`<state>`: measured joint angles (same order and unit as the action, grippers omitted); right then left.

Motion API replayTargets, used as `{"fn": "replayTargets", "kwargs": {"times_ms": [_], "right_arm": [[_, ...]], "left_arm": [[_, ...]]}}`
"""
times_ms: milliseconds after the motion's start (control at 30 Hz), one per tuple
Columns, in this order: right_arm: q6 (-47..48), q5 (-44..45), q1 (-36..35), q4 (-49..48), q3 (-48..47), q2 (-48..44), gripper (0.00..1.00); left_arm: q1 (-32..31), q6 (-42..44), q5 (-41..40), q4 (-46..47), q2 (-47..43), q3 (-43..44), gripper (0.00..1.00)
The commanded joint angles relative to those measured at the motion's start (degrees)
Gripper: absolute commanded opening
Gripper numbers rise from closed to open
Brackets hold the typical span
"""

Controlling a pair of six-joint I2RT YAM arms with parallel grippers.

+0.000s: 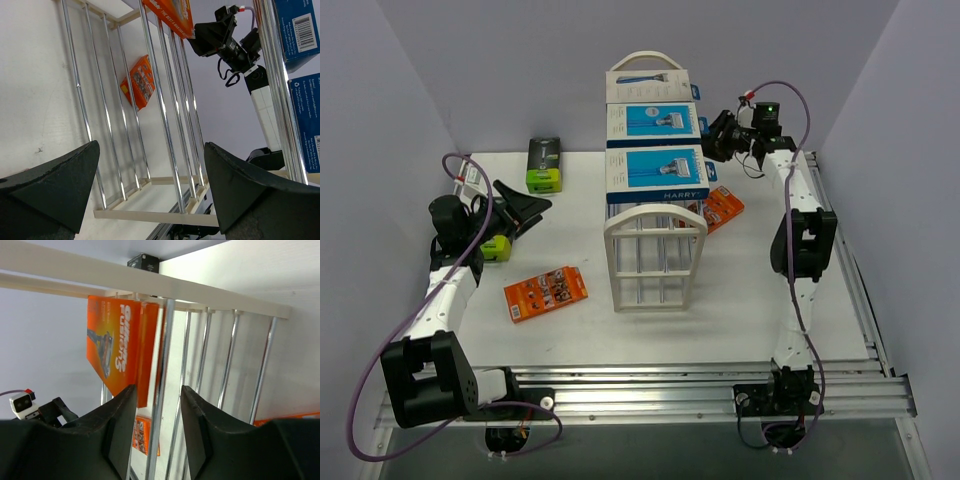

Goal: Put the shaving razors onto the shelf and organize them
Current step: Place the shaving razor onto shelf

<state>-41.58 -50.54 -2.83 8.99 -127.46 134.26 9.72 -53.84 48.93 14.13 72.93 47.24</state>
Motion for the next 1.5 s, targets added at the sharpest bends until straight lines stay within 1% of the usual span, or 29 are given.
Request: {"fn": "replayTargets", "kwargs": {"times_ms": [0, 100, 133, 233, 300, 333, 367, 433, 467, 500, 567, 600, 700, 800, 900, 967, 1067, 1167, 1233, 1467], "right_arm": [[0.2, -2.7, 2.1, -2.7, 2.3, -6.9, 0.38], [-0.1, -3.4, 3.1, -4.7, 6.5, -9.9, 0.41], [-0.1, -3.8, 4.7, -5.1, 8.5, -10.8, 0.42], [-0.4, -3.5, 6.8, -6.5, 12.5, -14.5, 0.44], [-1.0, -1.4, 7.9, -8.2, 18.8, -18.4, 0.45], [-1.0, -0.2, 8.5, -8.5, 21.3, -19.9, 0.45], [-0.8, 2.6, 9.2, -8.5, 26.2, -22.6, 0.45], [1.1, 6.1, 9.8, -7.6, 30.5, -26.0, 0.47], [2.3, 8.2, 9.8, -5.4, 32.5, -27.0, 0.48], [3.9, 12.2, 9.6, -4.8, 36.5, -28.1, 0.49], [4.6, 15.2, 9.4, -4.9, 41.0, -31.0, 0.51], [4.5, 17.1, 9.4, -5.7, 45.8, -31.9, 0.52], [4.9, 20.7, 9.2, -7.9, 53.2, -34.7, 0.55], [6.6, 24.4, 8.9, -7.5, 57.1, -35.7, 0.57], [8.1, 27.1, 7.7, -7.4, 59.7, -36.3, 0.58], [9.1, 30.6, 6.9, -7.2, 61.2, -36.3, 0.59], [9.0, 31.2, 6.4, -8.4, 62.0, -34.8, 0.6], [8.8, 31.6, 6.3, -8.4, 61.2, -32.7, 0.6], [8.6, 31.6, 6.3, -10.4, 60.5, -31.4, 0.6], [7.9, 32.7, 5.6, -10.6, 55.6, -25.7, 0.6]], "left_arm": [[0.0, 0.8, 1.1, 3.0, -0.2, 0.1, 0.94], [0.1, 1.6, 0.7, 1.7, -0.2, 0.5, 0.94], [0.2, 1.9, 0.6, 1.3, -0.3, 0.6, 0.94], [0.2, 2.7, 0.3, 0.5, -0.2, 0.9, 0.94], [0.3, 3.1, 0.0, -0.2, -0.2, 0.9, 0.94], [0.3, 3.2, -0.1, -0.4, -0.2, 1.1, 0.94], [0.3, 3.5, -0.1, -0.7, -0.2, 1.1, 0.94], [0.3, 4.0, -0.3, -1.5, 0.0, 1.4, 0.94], [0.2, 4.2, -0.5, -1.7, 0.0, 1.4, 0.94], [0.2, 4.6, -0.7, -2.1, 0.1, 1.4, 0.94], [0.2, 5.0, -0.9, -2.6, 0.3, 1.7, 0.94], [0.1, 5.4, -1.3, -3.2, 0.3, 1.7, 0.94], [-0.1, 7.3, -2.3, -5.7, 0.5, 2.2, 0.94], [-0.6, 9.4, -4.0, -8.6, 1.1, 3.1, 0.94], [-1.2, 10.9, -5.5, -10.4, 1.8, 3.6, 0.94], [-1.6, 11.5, -6.1, -11.2, 2.1, 3.9, 0.94], [-2.2, 12.2, -6.6, -12.3, 2.5, 4.2, 0.94], [-2.7, 13.3, -7.8, -13.6, 2.4, 4.5, 0.94], [-2.9, 13.7, -8.1, -14.0, 2.5, 4.8, 0.94], [-3.0, 13.9, -8.2, -14.0, 2.9, 5.1, 0.94]]}}
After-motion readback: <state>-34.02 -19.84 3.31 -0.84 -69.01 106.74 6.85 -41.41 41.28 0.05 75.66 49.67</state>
